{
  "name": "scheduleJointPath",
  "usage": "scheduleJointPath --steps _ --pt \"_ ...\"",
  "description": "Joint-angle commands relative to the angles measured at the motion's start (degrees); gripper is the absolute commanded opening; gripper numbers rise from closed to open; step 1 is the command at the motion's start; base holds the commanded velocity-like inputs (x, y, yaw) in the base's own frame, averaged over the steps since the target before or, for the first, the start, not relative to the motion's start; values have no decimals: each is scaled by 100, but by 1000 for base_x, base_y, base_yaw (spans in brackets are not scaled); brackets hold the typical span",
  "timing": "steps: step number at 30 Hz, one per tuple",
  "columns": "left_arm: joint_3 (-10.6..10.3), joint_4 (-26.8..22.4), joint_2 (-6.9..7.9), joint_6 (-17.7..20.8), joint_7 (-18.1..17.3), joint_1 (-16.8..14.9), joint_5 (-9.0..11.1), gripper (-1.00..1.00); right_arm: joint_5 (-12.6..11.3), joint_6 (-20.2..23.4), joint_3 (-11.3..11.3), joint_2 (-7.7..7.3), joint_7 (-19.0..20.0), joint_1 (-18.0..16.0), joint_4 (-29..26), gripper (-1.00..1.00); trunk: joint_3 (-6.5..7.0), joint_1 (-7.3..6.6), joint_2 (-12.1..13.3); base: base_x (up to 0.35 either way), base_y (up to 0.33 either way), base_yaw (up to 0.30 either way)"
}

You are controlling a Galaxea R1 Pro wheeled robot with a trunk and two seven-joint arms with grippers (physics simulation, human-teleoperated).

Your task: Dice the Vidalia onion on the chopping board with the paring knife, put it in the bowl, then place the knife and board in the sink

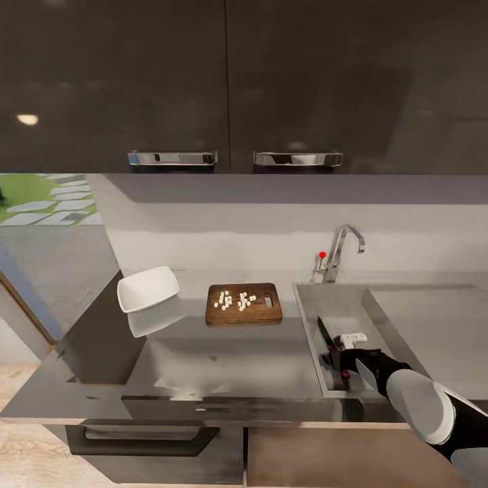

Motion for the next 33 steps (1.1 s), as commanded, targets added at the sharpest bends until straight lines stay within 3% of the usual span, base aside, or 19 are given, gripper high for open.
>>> scheduleJointPath --steps 1,5,7,10,12,13,15,21,33 --pt "-50 27 -6 -43 4 -11 51 100 52 25 -51 -7 27 -3 -40 100 -12 3 -12 0 0 0" --pt "-51 27 -8 -43 0 -11 51 100 53 56 -81 -22 4 -5 -182 100 -12 3 -12 0 0 0" --pt "-53 27 -16 -43 0 -11 49 100 49 175 -86 -21 11 -10 -527 100 -12 3 -12 0 0 0" --pt "-53 27 -42 -48 0 -11 47 100 45 1212 -82 101 303 -11 -1794 100 -12 3 -12 0 0 0" --pt "-54 27 -54 -51 0 -11 44 100 49 2468 -55 328 952 -12 -3309 100 -12 3 -12 0 0 0" --pt "-55 27 -68 -52 0 -11 43 100 61 2800 -43 468 1218 -12 -3924 100 -12 3 -12 0 0 0" --pt "-51 27 -81 -52 0 -11 42 100 105 3034 -38 701 1410 -12 -4373 100 -12 3 -12 0 0 0" --pt "-46 27 -77 -48 0 -11 50 100 258 3145 -18 1009 1501 -12 -4560 100 0 3 -12 0 108 -147" --pt "-52 30 -100 -50 0 -11 49 100 271 3131 21 1091 1522 -12 -4565 100 25 3 -12 0 239 -150"
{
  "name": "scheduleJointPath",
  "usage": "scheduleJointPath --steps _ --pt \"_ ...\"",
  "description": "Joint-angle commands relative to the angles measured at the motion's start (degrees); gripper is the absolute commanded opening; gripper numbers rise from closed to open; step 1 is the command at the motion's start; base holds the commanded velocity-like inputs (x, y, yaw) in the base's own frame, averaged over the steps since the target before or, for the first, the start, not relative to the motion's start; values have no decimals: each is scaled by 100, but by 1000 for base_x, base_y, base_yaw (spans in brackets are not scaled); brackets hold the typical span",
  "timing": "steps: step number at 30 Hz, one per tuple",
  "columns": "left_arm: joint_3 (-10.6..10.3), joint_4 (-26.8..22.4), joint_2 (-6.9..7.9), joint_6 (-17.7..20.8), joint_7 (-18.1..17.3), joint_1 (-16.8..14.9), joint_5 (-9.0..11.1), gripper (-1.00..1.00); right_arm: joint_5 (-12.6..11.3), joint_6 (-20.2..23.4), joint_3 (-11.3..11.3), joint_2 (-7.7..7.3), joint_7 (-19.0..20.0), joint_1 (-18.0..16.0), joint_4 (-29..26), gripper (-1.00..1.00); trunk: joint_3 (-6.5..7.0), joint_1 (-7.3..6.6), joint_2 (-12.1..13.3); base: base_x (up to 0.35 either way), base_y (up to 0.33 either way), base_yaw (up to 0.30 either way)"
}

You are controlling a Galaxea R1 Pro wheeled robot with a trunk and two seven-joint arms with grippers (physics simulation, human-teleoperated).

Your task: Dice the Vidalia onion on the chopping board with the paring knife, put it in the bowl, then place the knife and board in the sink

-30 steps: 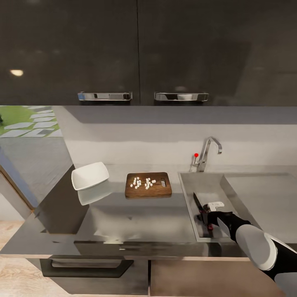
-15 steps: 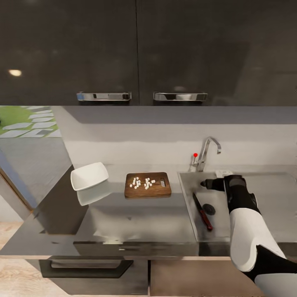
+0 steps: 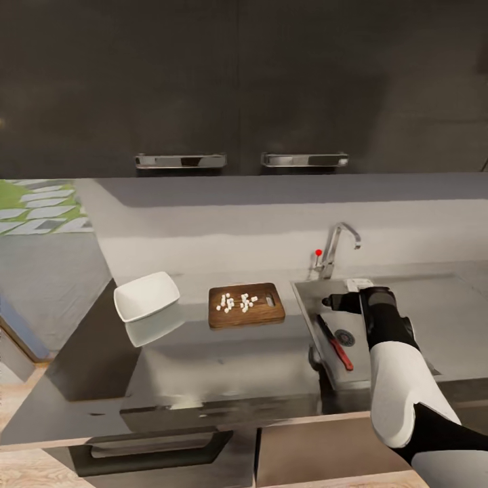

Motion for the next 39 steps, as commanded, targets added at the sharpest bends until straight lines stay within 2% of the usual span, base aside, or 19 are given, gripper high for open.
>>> scheduleJointPath --steps 1,4,5,6,9,11,15,21,25,35,39 --pt "-47 28 -16 -41 4 -10 50 100 64 1 -3 44 53 -8 -12 100 -13 4 -13 0 31 -4" --pt "-44 27 -24 -38 4 -10 52 100 63 -28 374 230 43 -8 -44 100 -13 4 -13 0 11 -1" --pt "-44 25 -26 -37 4 -10 50 100 57 -33 643 304 43 -8 -64 100 -13 4 -13 0 3 0" --pt "-47 25 -29 -37 4 -10 49 100 54 -35 806 339 43 -8 -72 100 -13 4 -13 0 2 0" --pt "-43 24 -30 -39 4 -10 49 100 41 -38 1103 429 43 -8 -96 100 -13 4 -13 0 0 0" --pt "-43 23 -32 -44 4 -10 51 100 40 -42 1146 509 43 -8 -116 100 -13 4 -13 0 0 0" --pt "-42 25 -32 -45 4 -10 47 100 39 -88 1161 544 43 -8 -122 100 -13 4 -13 57 73 0" --pt "-48 27 -41 -45 4 -10 46 100 36 -100 1137 528 49 -8 -123 100 -13 4 -13 184 151 0" --pt "-48 24 -43 -45 4 -10 46 100 31 -108 1130 493 59 -8 -123 100 -13 4 -13 28 19 0" --pt "-46 23 -43 -45 4 -10 44 100 14 -133 1141 524 81 -8 -115 100 -13 4 -13 1 1 0" --pt "-45 24 -43 -45 4 -10 46 100 -98 -240 1138 512 98 -8 -114 100 -15 4 -13 0 0 0"
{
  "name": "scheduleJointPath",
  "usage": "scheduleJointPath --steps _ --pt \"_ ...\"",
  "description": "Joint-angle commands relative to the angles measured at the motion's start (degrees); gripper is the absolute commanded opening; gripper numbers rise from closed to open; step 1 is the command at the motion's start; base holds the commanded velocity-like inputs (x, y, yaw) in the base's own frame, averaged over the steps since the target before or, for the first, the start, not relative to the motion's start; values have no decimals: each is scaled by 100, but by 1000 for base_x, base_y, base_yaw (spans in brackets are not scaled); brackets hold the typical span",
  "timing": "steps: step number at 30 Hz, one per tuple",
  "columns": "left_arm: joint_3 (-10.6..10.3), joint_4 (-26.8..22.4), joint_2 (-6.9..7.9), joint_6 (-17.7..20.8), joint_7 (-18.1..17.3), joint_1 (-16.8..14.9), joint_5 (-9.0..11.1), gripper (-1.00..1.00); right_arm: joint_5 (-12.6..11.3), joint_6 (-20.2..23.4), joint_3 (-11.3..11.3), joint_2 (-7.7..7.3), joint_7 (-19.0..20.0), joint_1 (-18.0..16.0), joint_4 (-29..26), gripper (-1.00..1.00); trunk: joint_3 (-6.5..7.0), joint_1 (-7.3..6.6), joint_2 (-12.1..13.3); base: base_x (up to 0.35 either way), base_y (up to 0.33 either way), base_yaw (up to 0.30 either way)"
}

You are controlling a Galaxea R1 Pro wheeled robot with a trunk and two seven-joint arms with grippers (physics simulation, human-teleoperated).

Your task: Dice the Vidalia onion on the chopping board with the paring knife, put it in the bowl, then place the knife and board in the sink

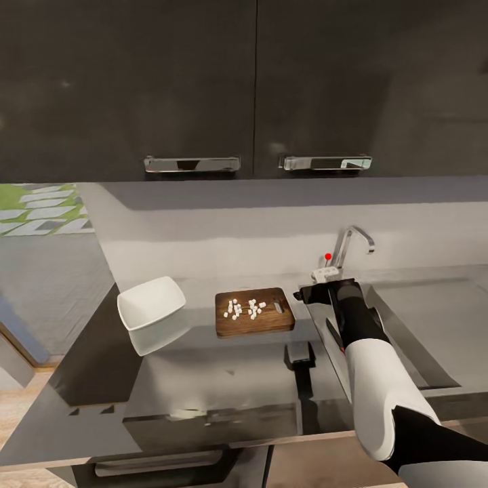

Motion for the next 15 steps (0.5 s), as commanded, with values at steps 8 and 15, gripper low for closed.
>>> scheduleJointPath --steps 8,15 --pt "-52 26 -5 -43 4 -11 51 100 35 -11 -27 10 50 -7 -7 100 -75 4 -13 0 0 0" --pt "-51 29 -5 -43 4 -11 53 100 35 -12 -19 15 44 -7 -7 100 -139 4 -13 0 0 0"
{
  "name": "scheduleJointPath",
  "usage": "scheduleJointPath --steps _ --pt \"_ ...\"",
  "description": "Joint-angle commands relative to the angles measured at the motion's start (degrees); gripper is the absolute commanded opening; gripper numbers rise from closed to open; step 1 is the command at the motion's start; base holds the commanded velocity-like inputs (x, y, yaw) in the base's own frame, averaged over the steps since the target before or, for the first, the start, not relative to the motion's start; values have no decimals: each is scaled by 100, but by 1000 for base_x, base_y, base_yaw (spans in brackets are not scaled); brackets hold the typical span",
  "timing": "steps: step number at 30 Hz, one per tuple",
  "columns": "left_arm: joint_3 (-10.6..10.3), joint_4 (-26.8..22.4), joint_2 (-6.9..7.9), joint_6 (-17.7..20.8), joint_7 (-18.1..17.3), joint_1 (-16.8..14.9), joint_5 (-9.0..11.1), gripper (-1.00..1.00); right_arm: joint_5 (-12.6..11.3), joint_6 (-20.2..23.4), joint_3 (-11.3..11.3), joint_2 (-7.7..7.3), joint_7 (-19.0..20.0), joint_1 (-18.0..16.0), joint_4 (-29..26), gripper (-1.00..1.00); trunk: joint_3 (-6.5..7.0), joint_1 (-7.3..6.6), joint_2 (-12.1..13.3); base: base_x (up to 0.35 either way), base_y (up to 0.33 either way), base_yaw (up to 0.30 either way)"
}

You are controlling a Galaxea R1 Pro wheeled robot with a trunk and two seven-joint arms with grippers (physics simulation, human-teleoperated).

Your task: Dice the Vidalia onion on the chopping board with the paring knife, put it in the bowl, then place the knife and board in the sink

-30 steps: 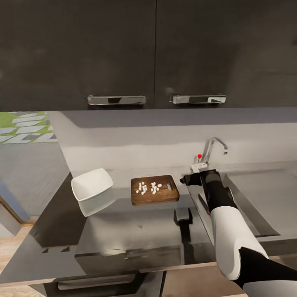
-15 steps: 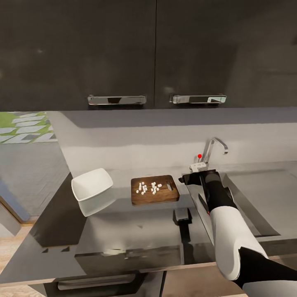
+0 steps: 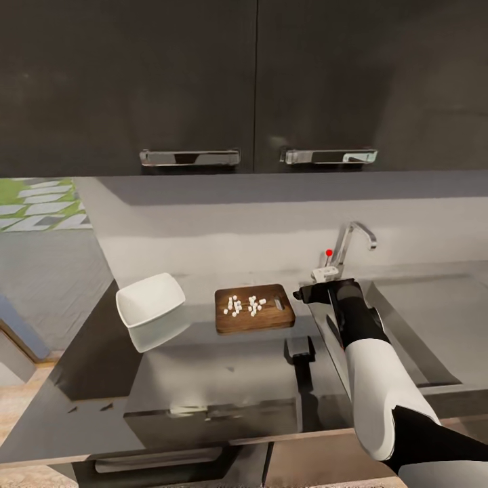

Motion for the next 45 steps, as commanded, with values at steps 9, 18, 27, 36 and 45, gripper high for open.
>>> scheduleJointPath --steps 9,18,27,36,45 --pt "-42 45 -31 -5 12 22 58 100 57 7 -21 11 59 -7 -8 100 -95 3 -13 0 0 0" --pt "-42 49 -62 18 13 496 62 100 58 7 -23 2 62 -7 -8 100 -177 3 -13 0 0 0" --pt "-38 43 -61 22 -262 648 67 100 62 1 -9 3 71 -7 -13 100 -209 3 -13 0 0 0" --pt "-36 41 -56 18 -271 649 90 100 53 -27 17 28 76 -7 -14 100 -209 3 -13 48 15 0" --pt "-42 41 -58 18 -269 649 90 100 53 -28 14 29 80 -7 -10 100 -209 3 -13 99 45 0"
